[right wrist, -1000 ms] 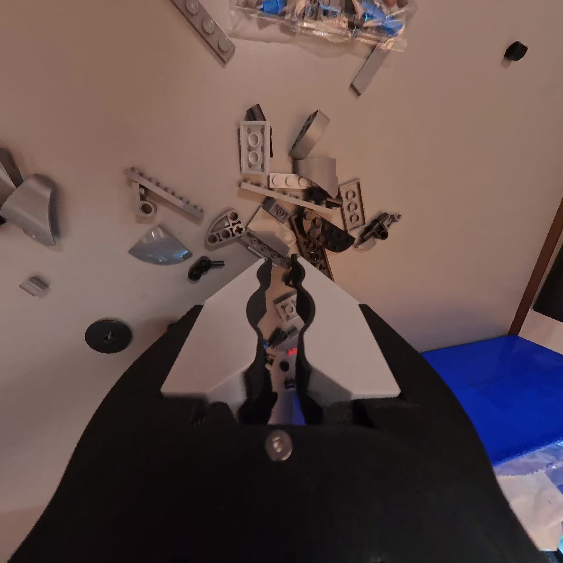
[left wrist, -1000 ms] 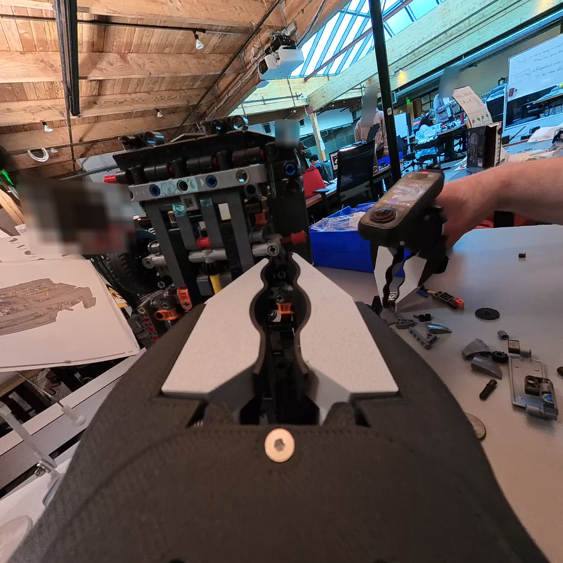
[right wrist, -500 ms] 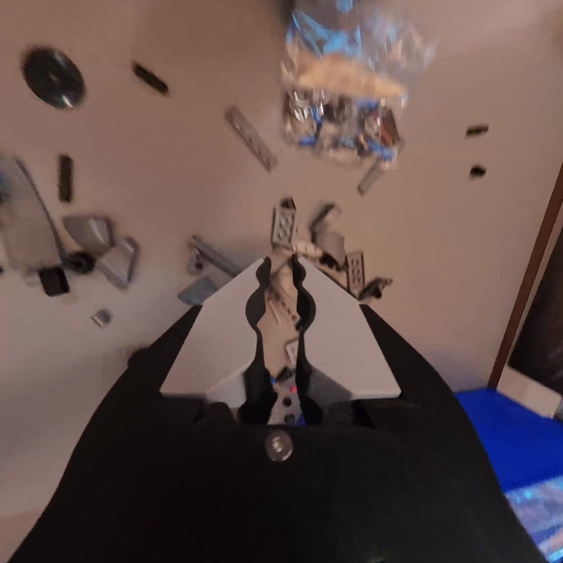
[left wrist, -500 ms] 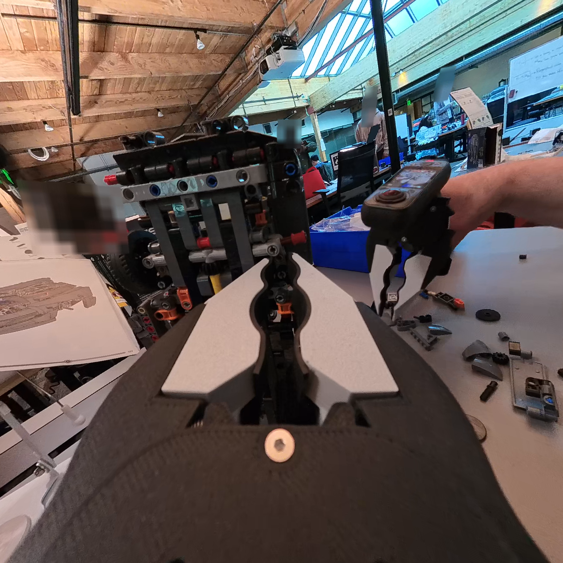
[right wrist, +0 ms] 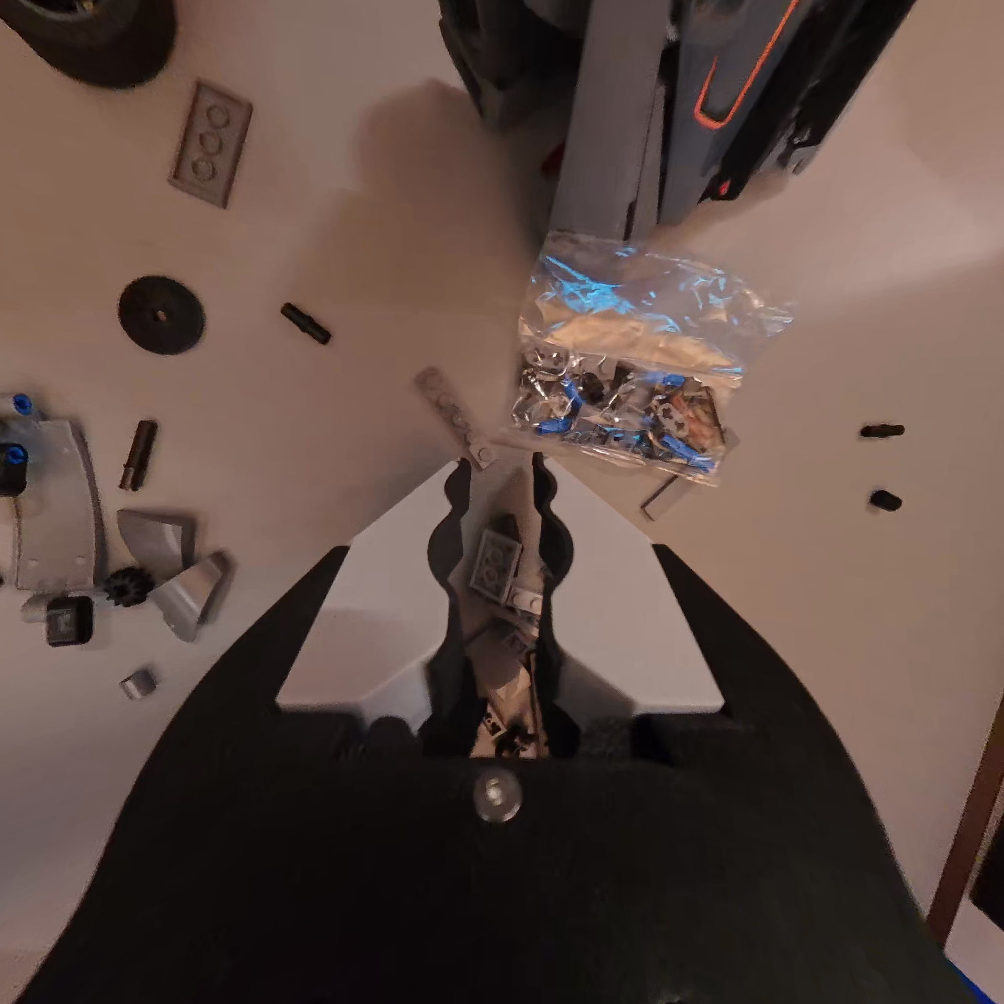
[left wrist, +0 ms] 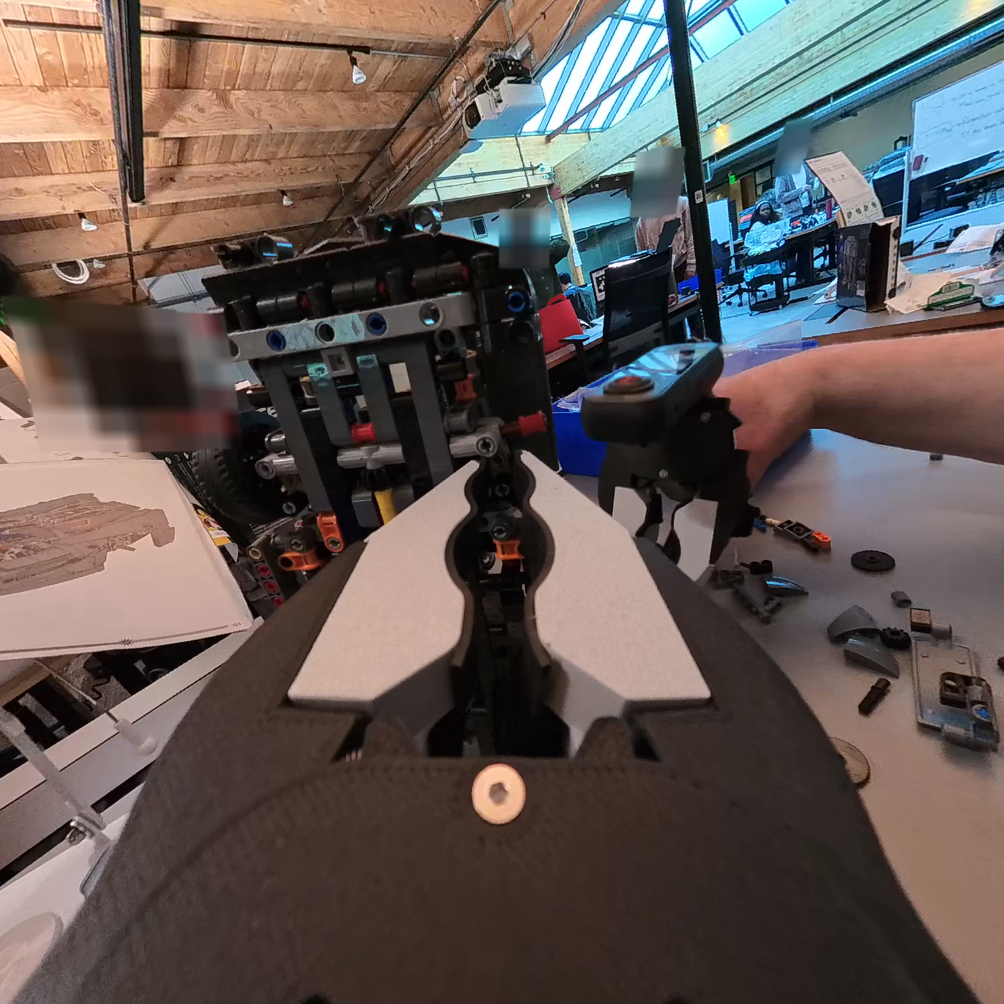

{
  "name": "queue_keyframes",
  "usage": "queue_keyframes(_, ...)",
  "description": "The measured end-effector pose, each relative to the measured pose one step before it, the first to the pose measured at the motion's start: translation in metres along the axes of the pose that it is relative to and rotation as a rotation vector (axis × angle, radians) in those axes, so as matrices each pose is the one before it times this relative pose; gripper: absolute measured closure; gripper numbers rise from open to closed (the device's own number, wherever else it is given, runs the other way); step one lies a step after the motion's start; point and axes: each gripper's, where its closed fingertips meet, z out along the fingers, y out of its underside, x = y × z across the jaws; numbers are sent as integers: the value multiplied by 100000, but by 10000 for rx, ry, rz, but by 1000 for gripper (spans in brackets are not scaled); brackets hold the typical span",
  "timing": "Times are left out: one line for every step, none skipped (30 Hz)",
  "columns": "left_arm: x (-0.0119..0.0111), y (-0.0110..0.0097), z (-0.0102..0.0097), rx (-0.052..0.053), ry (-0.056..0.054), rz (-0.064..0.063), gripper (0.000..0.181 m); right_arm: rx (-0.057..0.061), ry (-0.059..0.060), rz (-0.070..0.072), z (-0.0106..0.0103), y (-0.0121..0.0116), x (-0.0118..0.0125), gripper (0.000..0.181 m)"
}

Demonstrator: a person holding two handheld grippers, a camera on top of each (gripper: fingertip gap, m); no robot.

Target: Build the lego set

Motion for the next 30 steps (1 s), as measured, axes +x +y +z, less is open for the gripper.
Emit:
queue_keyframes(0,-3,3,-6,-2,4,175,-108,-94,-39,261,157,16,160)
queue_keyframes(-6,0,0,0,-3,2,176,119,-202,-10,99,-169,-158,160)
queue_keyframes(-14,7,-10,4,-1,0,176,405,-257,-6,-57,-645,-312,159)
queue_keyframes(-10,-2,-4,2,-4,-6,175,350,-177,6,-59,-578,-246,161)
queue_keyframes(-17,-2,3,-1,-3,-5,175,-76,-92,8,114,96,-100,164)
queue_keyframes(-11,4,3,1,-1,-6,176,-399,-56,-23,272,624,-62,167)
queue_keyframes(3,-9,11,2,0,-15,176,-109,-87,1,141,185,-111,168)
queue_keyframes(15,1,11,-6,6,-9,176,55,-128,22,35,-94,-177,166)
queue_keyframes(28,7,15,-10,5,17,176,-52,-94,12,34,86,-135,166)
queue_keyframes(27,-4,11,-5,0,16,176,-109,-20,-22,-28,141,-12,162)
queue_keyframes(9,-2,6,0,1,0,175,-75,24,-66,-57,107,13,161)
queue_keyframes(-1,5,7,-1,0,-5,175,14,-21,-44,14,-6,-25,163)
queue_keyframes(-14,-1,7,-4,-5,-2,176,85,-80,8,86,-129,-88,167)
queue_keyframes(-11,2,-1,-1,-7,2,175,101,-85,3,81,-142,-109,170)
queue_keyframes(-13,0,-4,2,-2,4,176,57,-107,0,51,-62,-199,175)
queue_keyframes(-15,1,-7,8,-3,-4,175,11,-28,50,8,5,-105,175)
queue_keyframes(-9,-5,3,8,2,-14,176,3,33,58,0,22,-38,175)
queue_keyframes(-5,2,9,1,-3,-6,176,-3,-5,66,-22,43,-104,176)
queue_keyframes(4,-3,-3,-1,-5,2,176,-6,-16,90,-40,59,-145,176)
queue_keyframes(5,-3,-10,3,-5,13,176,19,20,78,-63,62,-149,176)
queue_keyframes(19,0,-2,3,5,6,176,39,71,41,-102,74,-149,176)
queue_keyframes(6,-3,-3,3,6,-8,176,87,122,6,-183,-18,-147,176)
queue_keyframes(1,-8,-6,4,-5,-3,176,146,123,15,-282,-147,-176,176)
queue_keyframes(-9,4,-6,4,-18,22,176,176,118,45,-377,-241,-198,176)
queue_keyframes(5,6,11,-4,-41,92,175,220,144,37,-498,-379,-178,176)
queue_keyframes(43,10,11,-18,-33,124,175,283,177,35,-617,-573,-153,176)
queue_keyframes(104,5,28,-10,3,85,175,272,235,58,-688,-671,-82,176)
queue_keyframes(90,0,30,2,16,35,176,212,342,29,-746,-710,31,176)
queue_keyframes(20,11,20,1,-18,26,176,235,460,-15,-810,-863,145,176)
queue_keyframes(-9,2,7,-1,-25,44,176,303,445,25,-825,-1075,107,176)
